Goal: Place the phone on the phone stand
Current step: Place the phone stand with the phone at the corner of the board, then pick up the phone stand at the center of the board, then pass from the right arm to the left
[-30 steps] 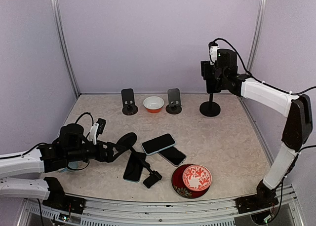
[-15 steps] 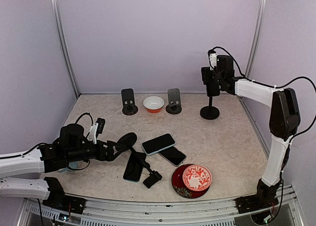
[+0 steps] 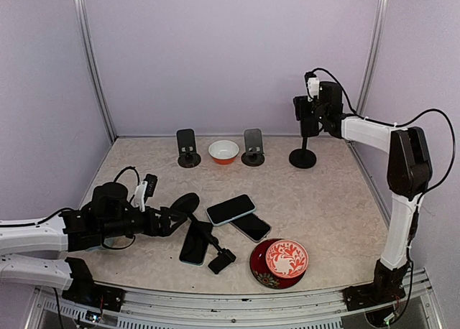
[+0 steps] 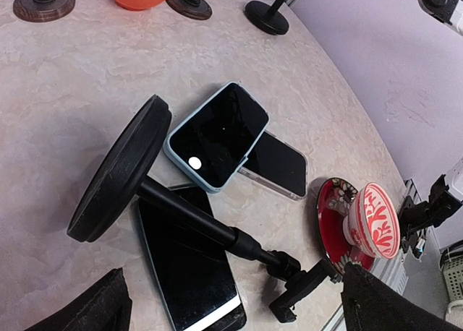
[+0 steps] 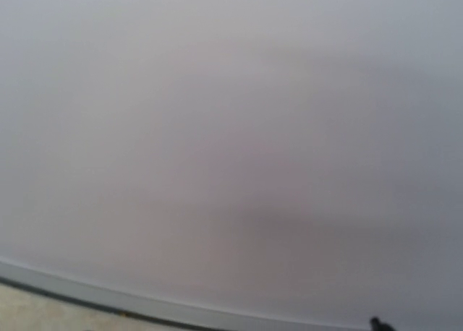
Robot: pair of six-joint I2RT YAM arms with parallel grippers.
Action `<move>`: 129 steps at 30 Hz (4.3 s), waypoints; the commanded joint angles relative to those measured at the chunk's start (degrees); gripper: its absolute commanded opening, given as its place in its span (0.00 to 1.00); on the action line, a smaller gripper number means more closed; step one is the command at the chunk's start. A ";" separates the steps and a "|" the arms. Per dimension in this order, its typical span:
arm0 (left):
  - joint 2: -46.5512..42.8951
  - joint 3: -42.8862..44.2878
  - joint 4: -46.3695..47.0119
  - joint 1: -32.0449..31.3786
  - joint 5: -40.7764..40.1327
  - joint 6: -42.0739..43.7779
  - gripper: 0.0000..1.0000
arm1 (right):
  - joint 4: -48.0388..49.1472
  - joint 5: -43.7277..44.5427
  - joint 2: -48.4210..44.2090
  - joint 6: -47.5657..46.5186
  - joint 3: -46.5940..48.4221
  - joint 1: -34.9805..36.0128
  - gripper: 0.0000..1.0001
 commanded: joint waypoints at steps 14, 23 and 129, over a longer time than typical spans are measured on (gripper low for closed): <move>-0.52 1.99 -1.03 -0.68 -1.03 0.70 0.99 | -0.41 -4.15 -9.84 0.14 -4.20 -0.25 1.00; -5.04 -0.31 -2.61 -0.59 -1.83 2.21 0.99 | -9.89 -3.82 -25.80 0.77 -13.38 7.82 1.00; -11.72 -1.83 -1.62 -1.03 -4.83 3.11 0.99 | -32.15 -12.27 -25.42 5.68 -21.41 52.65 0.08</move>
